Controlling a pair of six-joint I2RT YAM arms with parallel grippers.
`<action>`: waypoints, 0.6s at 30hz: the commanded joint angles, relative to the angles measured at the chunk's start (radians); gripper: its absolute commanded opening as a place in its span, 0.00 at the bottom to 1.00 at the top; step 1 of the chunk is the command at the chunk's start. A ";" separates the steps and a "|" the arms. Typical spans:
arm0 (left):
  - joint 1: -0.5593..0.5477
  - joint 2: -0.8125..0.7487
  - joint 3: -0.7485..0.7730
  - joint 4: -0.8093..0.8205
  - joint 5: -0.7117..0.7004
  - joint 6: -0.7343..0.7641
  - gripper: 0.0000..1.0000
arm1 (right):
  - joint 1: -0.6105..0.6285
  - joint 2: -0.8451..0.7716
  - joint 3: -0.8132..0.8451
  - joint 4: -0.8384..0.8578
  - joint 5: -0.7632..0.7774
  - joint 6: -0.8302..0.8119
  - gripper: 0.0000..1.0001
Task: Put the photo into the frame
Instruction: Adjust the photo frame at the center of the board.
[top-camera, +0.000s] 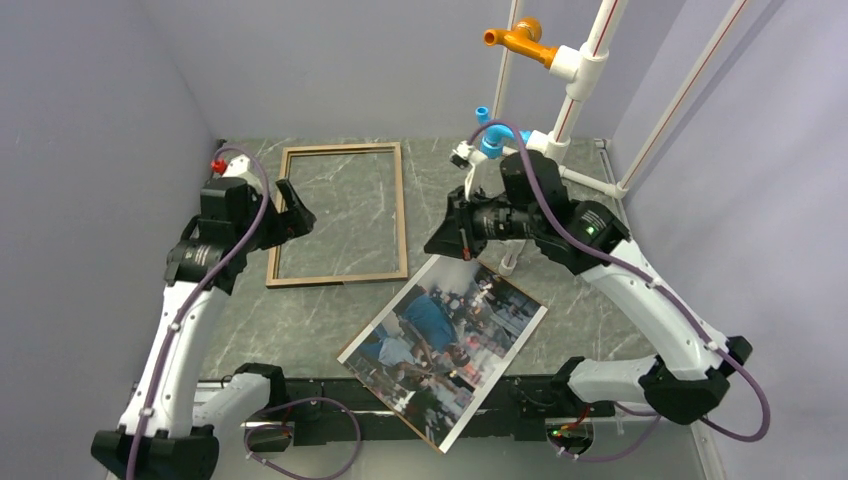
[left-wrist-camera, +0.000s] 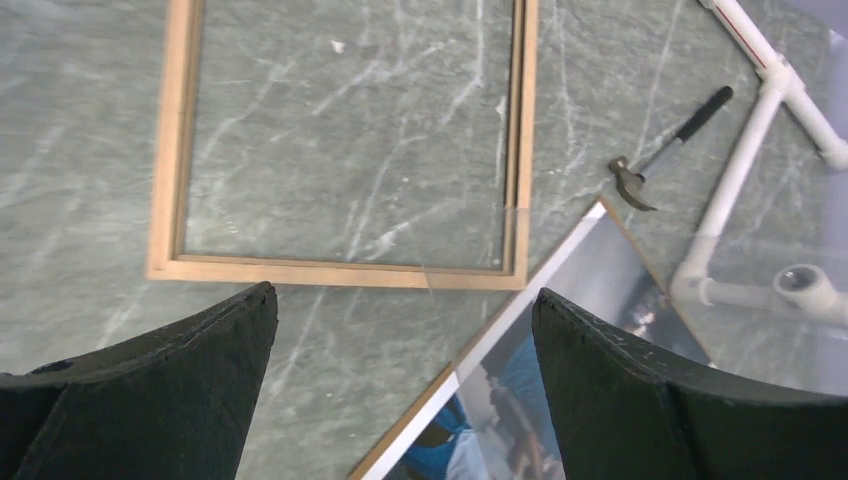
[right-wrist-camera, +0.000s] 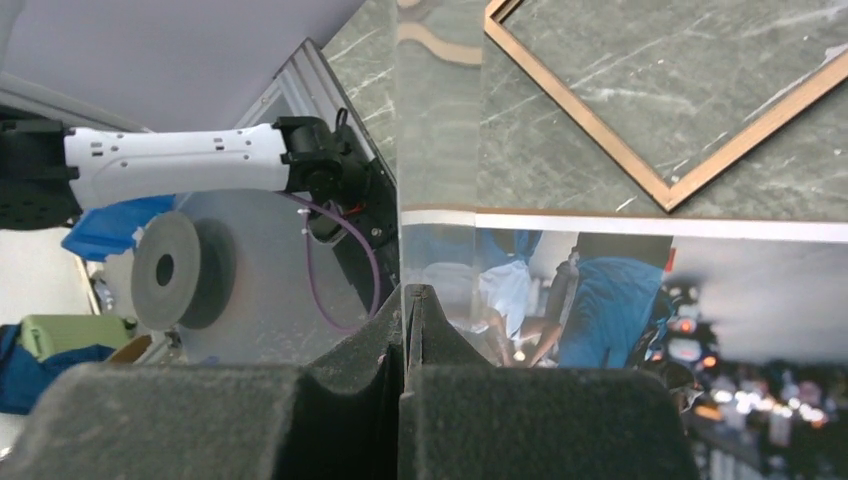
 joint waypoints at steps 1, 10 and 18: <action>0.006 -0.108 0.071 -0.071 -0.156 0.088 0.99 | 0.015 0.099 0.116 0.028 0.053 -0.091 0.00; 0.006 -0.248 0.118 -0.124 -0.354 0.166 0.99 | 0.018 0.368 0.368 -0.044 0.107 -0.132 0.00; 0.006 -0.307 0.041 -0.106 -0.416 0.210 1.00 | 0.026 0.559 0.590 -0.083 0.140 -0.145 0.00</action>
